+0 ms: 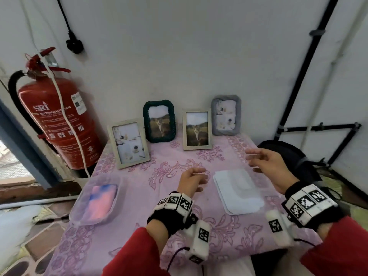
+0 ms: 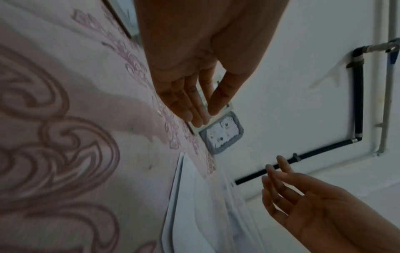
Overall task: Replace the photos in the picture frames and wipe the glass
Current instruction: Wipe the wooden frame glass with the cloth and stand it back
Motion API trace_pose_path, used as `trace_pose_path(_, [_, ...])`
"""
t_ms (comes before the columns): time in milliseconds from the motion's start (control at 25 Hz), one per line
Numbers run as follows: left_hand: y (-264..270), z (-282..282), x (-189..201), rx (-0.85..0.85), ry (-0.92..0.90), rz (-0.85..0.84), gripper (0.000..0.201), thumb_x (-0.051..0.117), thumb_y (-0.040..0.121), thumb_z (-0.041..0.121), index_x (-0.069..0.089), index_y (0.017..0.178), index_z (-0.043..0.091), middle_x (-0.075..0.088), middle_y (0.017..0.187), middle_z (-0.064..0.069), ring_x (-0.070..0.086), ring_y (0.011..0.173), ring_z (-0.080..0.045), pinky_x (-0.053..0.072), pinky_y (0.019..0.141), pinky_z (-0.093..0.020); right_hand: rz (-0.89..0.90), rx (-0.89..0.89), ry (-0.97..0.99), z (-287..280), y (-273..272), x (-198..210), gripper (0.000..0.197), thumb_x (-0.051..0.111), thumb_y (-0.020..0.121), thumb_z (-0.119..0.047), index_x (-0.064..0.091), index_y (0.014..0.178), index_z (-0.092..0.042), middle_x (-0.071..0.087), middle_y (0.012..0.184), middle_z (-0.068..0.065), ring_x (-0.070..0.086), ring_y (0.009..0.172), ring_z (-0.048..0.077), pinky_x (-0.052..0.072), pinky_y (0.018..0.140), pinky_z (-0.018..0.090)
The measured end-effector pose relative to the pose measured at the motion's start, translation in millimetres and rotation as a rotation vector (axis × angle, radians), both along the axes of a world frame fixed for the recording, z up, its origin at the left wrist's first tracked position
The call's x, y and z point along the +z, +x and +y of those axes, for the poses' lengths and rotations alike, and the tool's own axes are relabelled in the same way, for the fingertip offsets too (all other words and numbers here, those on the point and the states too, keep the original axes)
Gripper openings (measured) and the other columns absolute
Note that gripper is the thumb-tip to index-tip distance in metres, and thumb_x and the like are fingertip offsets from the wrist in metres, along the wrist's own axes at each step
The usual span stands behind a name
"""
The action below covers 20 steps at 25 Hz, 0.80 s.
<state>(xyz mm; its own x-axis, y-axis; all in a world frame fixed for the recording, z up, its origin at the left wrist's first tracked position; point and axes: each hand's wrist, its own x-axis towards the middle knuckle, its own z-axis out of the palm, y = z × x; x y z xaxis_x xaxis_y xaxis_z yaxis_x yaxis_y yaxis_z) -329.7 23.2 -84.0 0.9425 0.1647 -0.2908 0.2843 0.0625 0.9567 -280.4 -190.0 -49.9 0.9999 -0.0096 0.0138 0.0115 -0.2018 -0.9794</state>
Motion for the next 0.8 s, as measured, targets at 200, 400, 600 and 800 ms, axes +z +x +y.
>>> trace_pose_path(200, [4.1,-31.9,-21.2,-0.020,0.067,0.102,0.033,0.048,0.085,-0.007,0.055,0.116,0.001,0.053,0.073,-0.006,0.049,0.063,-0.014,0.041,0.056,-0.027,-0.167,-0.126,-0.284,-39.3,-9.6,-16.6,0.037,0.053,0.078,0.013,0.067,0.105,-0.007,0.063,0.110,0.013,0.057,0.097,0.019,0.051,0.088,0.031])
trace_pose_path(400, [7.1,-45.9,-29.3,-0.032,0.105,0.153,0.047,0.052,0.082,-0.007,0.044,0.126,0.004,0.053,0.092,-0.014,0.044,0.059,-0.018,0.038,0.052,-0.029,-0.044,-0.287,-0.645,-64.8,-1.6,-38.1,0.054,0.065,0.077,-0.011,0.050,0.129,-0.019,0.046,0.128,0.017,0.040,0.120,0.037,0.036,0.102,0.046])
trace_pose_path(600, [13.4,-53.1,-33.5,-0.017,0.053,0.179,0.052,0.052,0.081,-0.011,0.039,0.130,-0.001,0.051,0.085,-0.011,0.050,0.067,-0.023,0.046,0.060,-0.033,0.106,-0.124,-0.465,-65.2,3.3,-53.6,0.072,0.062,0.082,-0.006,0.026,0.144,-0.007,0.040,0.139,0.023,0.041,0.127,0.035,0.034,0.108,0.043])
trace_pose_path(800, [20.9,-58.5,-45.6,-0.018,-0.023,0.211,0.064,0.057,0.079,-0.014,0.031,0.137,-0.005,0.054,0.088,-0.014,0.054,0.068,-0.021,0.054,0.070,-0.036,0.070,-0.126,-0.550,-65.8,2.5,-62.8,0.069,0.051,0.083,0.000,0.024,0.146,-0.010,0.045,0.135,0.022,0.045,0.123,0.036,0.037,0.102,0.038])
